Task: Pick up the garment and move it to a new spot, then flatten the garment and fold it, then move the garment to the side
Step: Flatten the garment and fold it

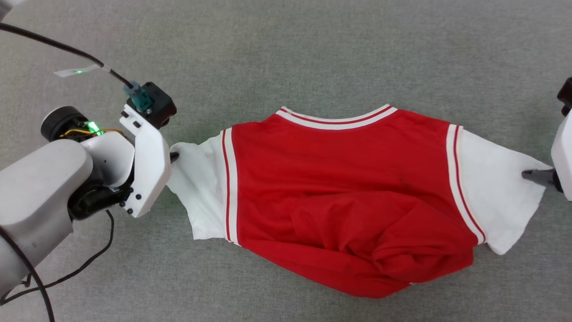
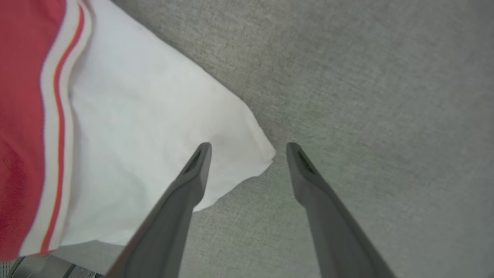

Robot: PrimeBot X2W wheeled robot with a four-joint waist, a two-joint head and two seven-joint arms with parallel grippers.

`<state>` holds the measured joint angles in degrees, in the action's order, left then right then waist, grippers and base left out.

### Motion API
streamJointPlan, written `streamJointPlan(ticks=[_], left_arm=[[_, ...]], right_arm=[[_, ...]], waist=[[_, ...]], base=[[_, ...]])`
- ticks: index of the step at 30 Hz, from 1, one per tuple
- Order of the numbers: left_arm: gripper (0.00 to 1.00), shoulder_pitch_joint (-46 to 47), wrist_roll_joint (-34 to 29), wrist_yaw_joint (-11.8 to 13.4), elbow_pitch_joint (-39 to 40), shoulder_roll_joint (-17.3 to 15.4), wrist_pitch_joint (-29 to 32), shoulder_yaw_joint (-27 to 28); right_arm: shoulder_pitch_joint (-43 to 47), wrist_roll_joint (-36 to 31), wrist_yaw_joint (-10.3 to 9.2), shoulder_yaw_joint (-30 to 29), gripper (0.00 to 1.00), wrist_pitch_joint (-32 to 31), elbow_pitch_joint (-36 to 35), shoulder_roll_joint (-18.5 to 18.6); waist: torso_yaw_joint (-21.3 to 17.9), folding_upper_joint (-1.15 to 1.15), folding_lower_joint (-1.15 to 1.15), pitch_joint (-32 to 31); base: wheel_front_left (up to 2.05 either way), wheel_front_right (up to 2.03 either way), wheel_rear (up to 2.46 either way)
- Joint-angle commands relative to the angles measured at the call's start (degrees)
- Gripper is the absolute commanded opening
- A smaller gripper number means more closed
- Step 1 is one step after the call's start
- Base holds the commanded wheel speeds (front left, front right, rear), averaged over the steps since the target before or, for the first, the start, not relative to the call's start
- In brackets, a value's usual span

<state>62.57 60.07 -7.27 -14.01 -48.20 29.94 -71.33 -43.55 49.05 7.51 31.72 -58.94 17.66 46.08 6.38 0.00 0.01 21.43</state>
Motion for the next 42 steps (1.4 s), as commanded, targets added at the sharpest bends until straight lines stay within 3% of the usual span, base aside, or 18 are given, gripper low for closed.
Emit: streamJointPlan(ticks=[1, 10, 12, 13, 23, 32, 42], left_arm=[[0.00, 0.73, -0.27, 0.01, -0.35, 0.66, -0.56, 0.12], [0.00, 0.74, 0.00, -0.09, -1.66, 1.54, -1.40, -0.40], [0.00, 0.55, 0.30, -0.11, -1.97, 1.62, -1.36, -0.53], [0.00, 0.44, 0.44, -0.12, -2.08, 1.56, -1.33, -0.59], [0.00, 0.43, 0.71, -0.14, -2.53, 0.61, -3.92, -0.70], [0.00, 2.20, 0.54, 0.28, 2.67, -3.04, -10.47, 2.70], [0.00, 7.88, -1.14, 2.33, 7.83, -3.93, -14.34, 7.40]], right_arm=[[0.21, -0.51, -0.04, 0.39, 1.00, -0.46, 1.62, -1.26], [6.74, 0.74, 0.07, 5.64, 1.00, 0.67, 4.48, -5.94], [6.82, 1.00, 0.07, 6.18, 0.03, 2.47, 4.75, -6.73], [6.50, 1.05, 0.07, 6.25, 0.00, 3.47, 4.96, -6.95], [-0.19, 0.86, -0.04, 6.47, 0.00, 16.93, 3.24, -3.01], [-2.00, 0.68, -0.04, 6.98, 0.00, 29.68, -3.24, 2.78], [-9.42, -4.09, -0.04, 4.95, 0.00, 39.00, -6.80, 4.36]], waist=[[1.15, 0.00, -0.01, 1.33], [1.24, 0.00, -0.01, 2.49], [0.92, 0.00, -0.01, 2.36], [0.69, 0.00, -0.01, 2.15], [-1.33, 0.00, -0.01, -4.53], [-2.49, 0.00, -0.01, -9.65], [-3.26, 0.00, -0.01, -10.98]], base=[[0.00, 0.00, 0.00], [0.00, 0.00, 0.00], [0.00, 0.00, 0.00], [0.00, 0.00, 0.00], [0.00, 0.00, 0.00], [0.00, 0.00, 0.00], [0.00, 0.00, 0.00]])
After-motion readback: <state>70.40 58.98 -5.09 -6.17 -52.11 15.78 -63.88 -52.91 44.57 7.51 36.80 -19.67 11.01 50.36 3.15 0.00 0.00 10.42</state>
